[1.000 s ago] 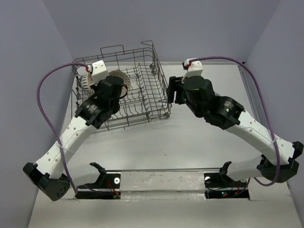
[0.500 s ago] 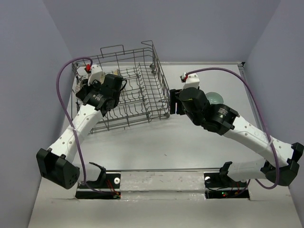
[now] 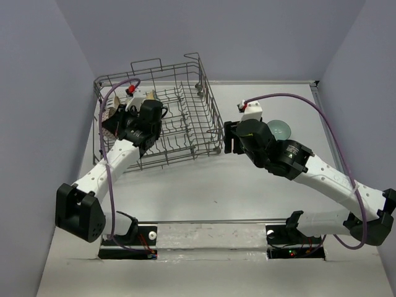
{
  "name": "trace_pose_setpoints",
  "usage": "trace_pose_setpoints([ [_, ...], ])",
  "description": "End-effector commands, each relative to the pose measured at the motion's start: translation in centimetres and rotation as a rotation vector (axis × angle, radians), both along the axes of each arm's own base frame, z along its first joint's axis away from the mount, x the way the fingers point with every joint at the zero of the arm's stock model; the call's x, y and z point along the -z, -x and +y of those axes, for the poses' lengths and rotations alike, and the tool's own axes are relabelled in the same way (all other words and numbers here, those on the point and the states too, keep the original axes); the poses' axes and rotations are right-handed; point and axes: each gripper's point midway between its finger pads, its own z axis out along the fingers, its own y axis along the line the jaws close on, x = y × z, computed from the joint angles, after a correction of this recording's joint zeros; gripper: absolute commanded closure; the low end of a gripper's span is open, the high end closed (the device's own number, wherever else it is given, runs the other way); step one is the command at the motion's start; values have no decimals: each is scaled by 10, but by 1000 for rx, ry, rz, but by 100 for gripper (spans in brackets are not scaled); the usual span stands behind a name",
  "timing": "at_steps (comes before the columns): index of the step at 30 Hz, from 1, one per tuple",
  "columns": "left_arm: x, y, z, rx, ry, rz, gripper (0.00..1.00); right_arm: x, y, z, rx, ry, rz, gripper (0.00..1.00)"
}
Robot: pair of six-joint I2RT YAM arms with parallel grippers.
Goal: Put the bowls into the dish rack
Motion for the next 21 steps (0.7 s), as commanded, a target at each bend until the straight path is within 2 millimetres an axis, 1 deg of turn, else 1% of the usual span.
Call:
trace_pose_setpoints([
  [1, -11, -9, -2, -51, -10, -25, 100, -17, 2, -4, 14, -60, -46, 29],
  [3, 1, -22, -6, -35, 31, -34, 100, -16, 3, -6, 15, -60, -46, 29],
  [5, 2, -24, -5, -44, 7, 16, 100, -15, 4, -8, 17, -59, -49, 29],
  [7, 10, -28, -5, -49, -8, 48, 100, -16, 5, -10, 19, -58, -52, 29],
  [8, 15, -31, -5, -51, 4, 37, 100, -15, 5, -11, 17, -52, -52, 29],
  [14, 25, -31, -1, -70, -16, 73, 100, -17, 6, -14, 16, -51, -61, 28],
  [21, 30, -28, 1, -67, -22, 90, 100, -16, 7, -15, 14, -49, -60, 28],
])
